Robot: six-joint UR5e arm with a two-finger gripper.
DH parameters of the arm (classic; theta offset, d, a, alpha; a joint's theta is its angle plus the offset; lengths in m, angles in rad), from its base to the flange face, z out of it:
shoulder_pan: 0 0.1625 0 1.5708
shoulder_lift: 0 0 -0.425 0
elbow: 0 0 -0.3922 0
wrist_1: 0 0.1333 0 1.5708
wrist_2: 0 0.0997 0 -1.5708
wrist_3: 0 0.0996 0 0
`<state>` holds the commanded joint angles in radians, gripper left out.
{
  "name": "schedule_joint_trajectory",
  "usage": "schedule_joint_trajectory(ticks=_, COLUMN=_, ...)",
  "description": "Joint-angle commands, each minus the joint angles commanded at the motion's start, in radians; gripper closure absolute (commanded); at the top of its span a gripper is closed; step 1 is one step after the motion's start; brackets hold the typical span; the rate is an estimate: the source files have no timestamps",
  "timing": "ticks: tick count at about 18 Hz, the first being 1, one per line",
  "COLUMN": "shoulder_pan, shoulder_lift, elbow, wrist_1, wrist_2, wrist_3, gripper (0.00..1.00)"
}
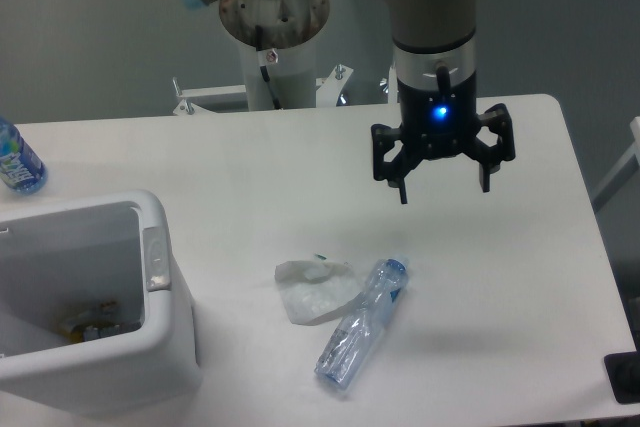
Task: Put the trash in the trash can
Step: 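Lower the open gripper onto the crumpled clear plastic bag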
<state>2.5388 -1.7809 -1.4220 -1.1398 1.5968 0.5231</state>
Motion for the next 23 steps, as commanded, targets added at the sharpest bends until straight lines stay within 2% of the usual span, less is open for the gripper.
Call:
schedule_joint_trajectory(ticks=3, shoulder_pan=-0.005, shoulder_lift=-0.006, elbow=-0.017, wrist_1=0.000, wrist_2=0.006, wrist_3=-0.009, gripper=0.00)
schedule_joint_trajectory(ticks=7, shoulder_pan=-0.014, shoulder_lift=-0.008, elbow=-0.072, wrist_1=0.012, wrist_2=-0.004, wrist_3=-0.006, gripper=0.00)
schedule_joint_trajectory(ticks=11, shoulder_pan=-0.057, shoulder_lift=-0.017, elbow=-0.214, wrist_1=0.196, wrist_2=0.008, wrist_3=-0.009, gripper=0.00)
schedule_joint_trajectory(ticks=14, shoulder_pan=-0.095, shoulder_lift=-0.025, elbow=-0.261, wrist_1=0.216, wrist_2=0.006, wrist_3=0.008, gripper=0.00)
schedule_joint_trajectory(ticks=15, shoulder_pan=-0.109, shoulder_lift=-0.031, elbow=-0.271, wrist_1=0.218, wrist_2=0.006, wrist_3=0.055, gripper=0.00)
schedule_joint_trajectory(ticks=20, shoulder_pan=-0.155, shoulder_lift=-0.086, elbow=-0.328, wrist_1=0.221, wrist_2=0.006, wrist_3=0.464, gripper=0.01)
schedule_joint_trajectory(ticks=23, shoulder_pan=-0.173, shoulder_lift=-0.113, elbow=-0.347, wrist_1=0.224, wrist_2=0.003, wrist_3=0.586, gripper=0.01)
